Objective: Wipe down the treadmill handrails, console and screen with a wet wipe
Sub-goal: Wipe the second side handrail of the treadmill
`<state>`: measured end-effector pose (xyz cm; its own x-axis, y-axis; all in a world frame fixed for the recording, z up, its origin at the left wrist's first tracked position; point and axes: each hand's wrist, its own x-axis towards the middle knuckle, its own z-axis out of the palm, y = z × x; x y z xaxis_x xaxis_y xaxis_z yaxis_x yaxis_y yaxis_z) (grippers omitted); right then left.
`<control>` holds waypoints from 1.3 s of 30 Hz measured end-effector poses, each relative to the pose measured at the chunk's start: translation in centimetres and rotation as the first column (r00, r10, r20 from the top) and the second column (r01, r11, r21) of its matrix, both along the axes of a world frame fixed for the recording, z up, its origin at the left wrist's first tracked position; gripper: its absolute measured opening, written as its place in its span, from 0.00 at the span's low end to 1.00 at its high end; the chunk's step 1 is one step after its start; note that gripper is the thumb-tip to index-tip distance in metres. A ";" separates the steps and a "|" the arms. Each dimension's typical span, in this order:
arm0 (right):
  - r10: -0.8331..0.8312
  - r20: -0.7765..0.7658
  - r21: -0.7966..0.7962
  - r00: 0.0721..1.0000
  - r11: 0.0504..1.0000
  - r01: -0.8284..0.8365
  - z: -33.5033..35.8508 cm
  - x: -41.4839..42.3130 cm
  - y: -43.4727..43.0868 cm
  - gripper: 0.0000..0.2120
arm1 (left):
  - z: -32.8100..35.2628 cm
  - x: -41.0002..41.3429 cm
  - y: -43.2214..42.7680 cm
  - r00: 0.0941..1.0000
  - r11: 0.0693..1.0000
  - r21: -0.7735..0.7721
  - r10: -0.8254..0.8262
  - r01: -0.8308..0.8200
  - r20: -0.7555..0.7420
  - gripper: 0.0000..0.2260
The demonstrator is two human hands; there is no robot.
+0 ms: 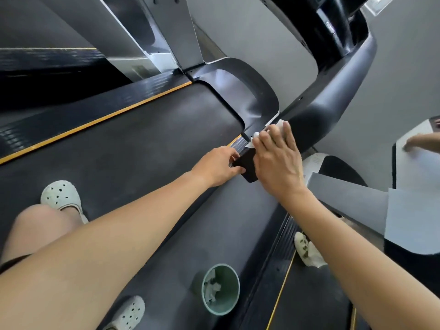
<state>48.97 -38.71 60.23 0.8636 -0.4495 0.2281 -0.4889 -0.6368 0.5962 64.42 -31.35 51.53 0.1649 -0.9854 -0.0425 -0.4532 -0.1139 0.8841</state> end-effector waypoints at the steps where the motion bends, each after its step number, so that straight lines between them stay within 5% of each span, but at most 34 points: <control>1: -0.009 0.010 0.001 1.000 1.000 0.009 -1.0 0.0 0.6 0.21 | -0.1 0.0 0.0 1.000 1.000 -0.005 0.001 -0.001 -0.001 0.15; 9: 0.068 -0.163 0.035 0.984 0.997 -0.063 -3.4 -1.0 1.9 0.23 | -0.6 0.0 0.3 0.998 1.000 -0.018 0.023 -0.024 -0.052 0.05; 16: 0.050 0.118 -0.027 0.992 0.999 -0.047 -2.1 -0.9 0.7 0.20 | 0.5 -0.6 -0.2 0.999 0.999 0.026 0.037 -0.037 -0.025 0.09; 22: 0.156 0.000 0.049 0.988 0.987 -0.156 -3.9 -3.3 1.3 0.25 | 0.9 -0.5 0.0 0.999 0.999 0.024 0.029 -0.028 -0.033 0.09; 29: 0.128 0.310 -0.007 0.942 0.991 -0.132 -3.1 -4.1 1.5 0.22 | 2.3 -0.8 -0.7 0.998 0.997 0.068 0.046 -0.044 -0.032 0.12; 31: 0.153 0.263 -0.001 0.953 0.987 -0.158 -5.7 -4.1 2.2 0.23 | 2.4 -0.9 -0.7 0.999 0.996 0.077 0.046 -0.045 -0.012 0.12; 35: 0.213 -0.090 0.023 0.973 0.977 -0.212 -9.6 -6.0 2.9 0.25 | 2.2 -0.8 -0.5 0.999 0.995 0.099 0.015 -0.012 -0.029 0.18; 39: 0.208 -0.018 -0.014 0.978 0.978 -0.208 -7.5 -6.5 2.1 0.26 | 2.1 -0.9 -0.4 0.999 0.997 0.067 0.044 -0.043 -0.014 0.15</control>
